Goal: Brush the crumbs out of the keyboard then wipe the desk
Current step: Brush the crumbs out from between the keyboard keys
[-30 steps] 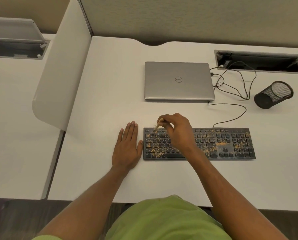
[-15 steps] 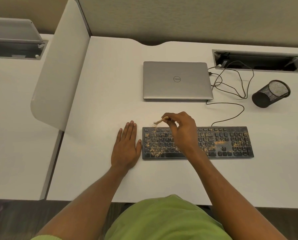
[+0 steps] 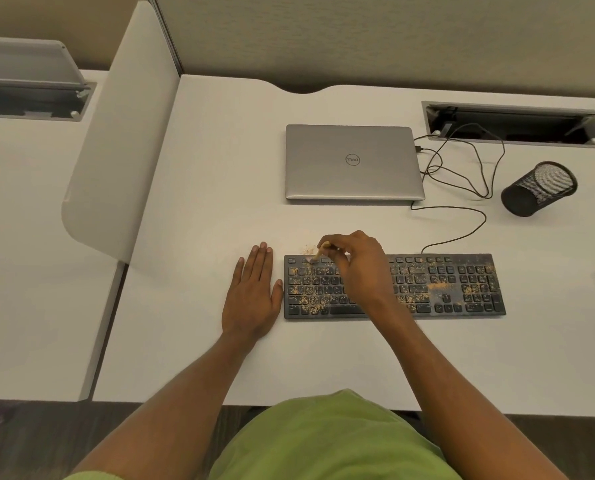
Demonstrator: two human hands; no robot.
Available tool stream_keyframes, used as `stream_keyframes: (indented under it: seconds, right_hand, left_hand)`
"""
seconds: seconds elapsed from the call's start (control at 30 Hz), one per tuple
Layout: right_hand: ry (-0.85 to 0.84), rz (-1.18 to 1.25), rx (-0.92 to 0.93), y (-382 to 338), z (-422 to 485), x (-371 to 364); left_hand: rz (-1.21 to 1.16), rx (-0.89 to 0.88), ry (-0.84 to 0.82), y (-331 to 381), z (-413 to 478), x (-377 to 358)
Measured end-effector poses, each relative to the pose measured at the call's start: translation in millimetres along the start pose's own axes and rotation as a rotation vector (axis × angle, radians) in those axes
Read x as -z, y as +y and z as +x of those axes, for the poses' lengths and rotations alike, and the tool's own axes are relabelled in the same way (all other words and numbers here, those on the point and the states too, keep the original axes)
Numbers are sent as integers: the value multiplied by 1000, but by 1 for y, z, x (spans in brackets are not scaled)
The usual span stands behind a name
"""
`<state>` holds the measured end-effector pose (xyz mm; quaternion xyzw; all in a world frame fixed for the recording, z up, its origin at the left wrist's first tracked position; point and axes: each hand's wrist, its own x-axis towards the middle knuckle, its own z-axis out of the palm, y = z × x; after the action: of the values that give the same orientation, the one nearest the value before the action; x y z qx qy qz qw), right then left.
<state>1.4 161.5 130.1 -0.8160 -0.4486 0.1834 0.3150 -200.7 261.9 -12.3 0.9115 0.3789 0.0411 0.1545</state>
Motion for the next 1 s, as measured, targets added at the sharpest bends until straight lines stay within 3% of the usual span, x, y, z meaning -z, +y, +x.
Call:
stream_keyframes:
  seconds: [0.2, 0.43, 0.6, 0.8, 1.0]
  right_hand:
    - [94, 25, -8, -3, 5, -3]
    - [5, 60, 30, -11, 6, -12]
    - [105, 22, 15, -10, 8, -9]
    - [-63, 32, 58, -17, 6, -6]
    - [123, 93, 1, -7, 7, -5]
  left_hand:
    - [5, 1, 3, -1, 0, -1]
    - [2, -3, 18, -1, 0, -2]
    - [7, -1, 15, -1, 0, -2]
    - [6, 0, 9, -1, 1, -2]
    - [3, 1, 4, 0, 0, 0]
